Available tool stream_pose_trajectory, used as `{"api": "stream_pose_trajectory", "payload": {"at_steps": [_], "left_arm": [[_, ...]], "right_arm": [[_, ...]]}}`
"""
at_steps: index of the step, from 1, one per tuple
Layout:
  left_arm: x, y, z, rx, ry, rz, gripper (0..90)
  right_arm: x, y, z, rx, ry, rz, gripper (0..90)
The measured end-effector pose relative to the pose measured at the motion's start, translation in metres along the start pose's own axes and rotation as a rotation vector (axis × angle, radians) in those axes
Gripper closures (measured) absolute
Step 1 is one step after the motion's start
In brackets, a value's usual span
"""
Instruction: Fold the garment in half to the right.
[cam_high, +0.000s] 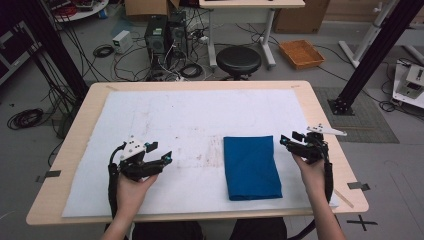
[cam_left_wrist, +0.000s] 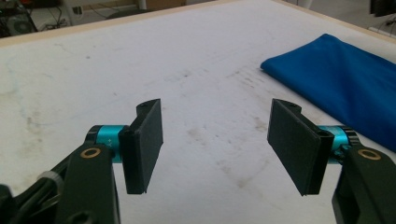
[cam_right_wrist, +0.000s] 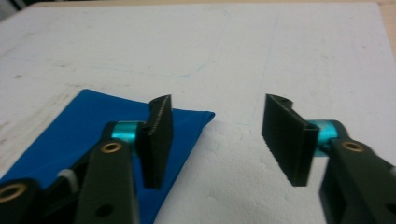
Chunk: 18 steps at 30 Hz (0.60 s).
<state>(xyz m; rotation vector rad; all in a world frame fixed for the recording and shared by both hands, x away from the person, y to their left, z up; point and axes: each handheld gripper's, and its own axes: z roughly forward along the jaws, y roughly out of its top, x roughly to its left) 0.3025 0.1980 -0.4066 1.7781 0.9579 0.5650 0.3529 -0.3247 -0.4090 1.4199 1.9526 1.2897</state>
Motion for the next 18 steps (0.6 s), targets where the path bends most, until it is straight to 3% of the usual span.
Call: {"api": "stream_pose_trajectory", "payload": {"at_steps": [4,10,18], "left_arm": [[0.011,0.000,0.000,0.011,0.014,0.022,35.9],[0.019,-0.002,0.000,0.030,0.023,0.025,35.8],[0.025,-0.004,-0.001,0.035,0.025,0.020,35.9]], "right_arm": [[-0.005,-0.004,-0.011,-0.015,0.018,-0.028,34.0],[-0.015,-0.007,-0.015,-0.002,0.039,-0.009,30.6],[-0.008,-0.008,-0.010,0.025,0.052,-0.043,30.6]]}}
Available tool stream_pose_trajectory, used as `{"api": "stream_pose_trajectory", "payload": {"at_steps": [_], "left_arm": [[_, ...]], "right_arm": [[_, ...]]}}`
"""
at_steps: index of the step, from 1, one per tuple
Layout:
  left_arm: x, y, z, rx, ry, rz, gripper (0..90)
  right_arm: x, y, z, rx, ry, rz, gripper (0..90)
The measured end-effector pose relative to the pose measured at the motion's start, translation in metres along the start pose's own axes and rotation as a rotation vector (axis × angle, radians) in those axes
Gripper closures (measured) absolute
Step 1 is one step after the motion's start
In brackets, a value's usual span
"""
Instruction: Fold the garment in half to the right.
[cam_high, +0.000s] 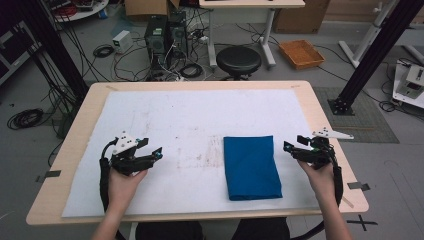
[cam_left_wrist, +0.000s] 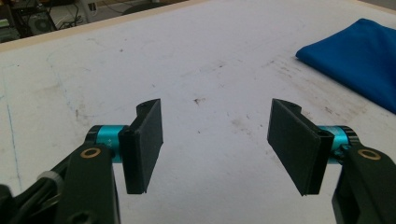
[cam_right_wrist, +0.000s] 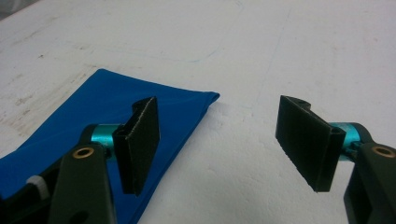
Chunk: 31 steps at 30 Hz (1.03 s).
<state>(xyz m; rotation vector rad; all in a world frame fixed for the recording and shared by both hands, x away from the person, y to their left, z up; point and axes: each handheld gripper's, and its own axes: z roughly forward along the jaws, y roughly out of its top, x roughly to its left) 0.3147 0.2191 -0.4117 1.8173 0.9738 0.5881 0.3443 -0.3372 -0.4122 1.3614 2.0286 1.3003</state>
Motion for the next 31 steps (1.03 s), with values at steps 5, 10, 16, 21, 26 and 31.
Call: {"api": "stream_pose_trajectory", "payload": {"at_steps": [5,10,16,21,26,31], "left_arm": [[0.003,-0.002,0.000,0.006,-0.008,-0.010,35.8],[0.007,-0.004,-0.001,0.008,-0.003,-0.012,35.8],[0.007,-0.005,-0.002,0.009,0.002,-0.014,35.9],[0.007,-0.006,-0.002,0.020,0.006,-0.007,35.9],[0.006,-0.006,-0.001,0.024,0.002,-0.005,35.8],[0.005,-0.007,0.002,0.039,0.003,-0.004,35.8]], "right_arm": [[-0.001,-0.001,0.001,0.006,0.002,0.005,30.6],[-0.003,-0.002,0.003,0.008,-0.004,0.011,30.3],[-0.005,-0.003,0.005,0.015,-0.003,0.014,30.0],[-0.005,-0.003,0.007,0.022,-0.004,0.014,29.8],[-0.005,-0.004,0.008,0.029,-0.005,0.014,29.5],[-0.006,-0.005,0.010,0.039,-0.013,0.008,28.9]]}}
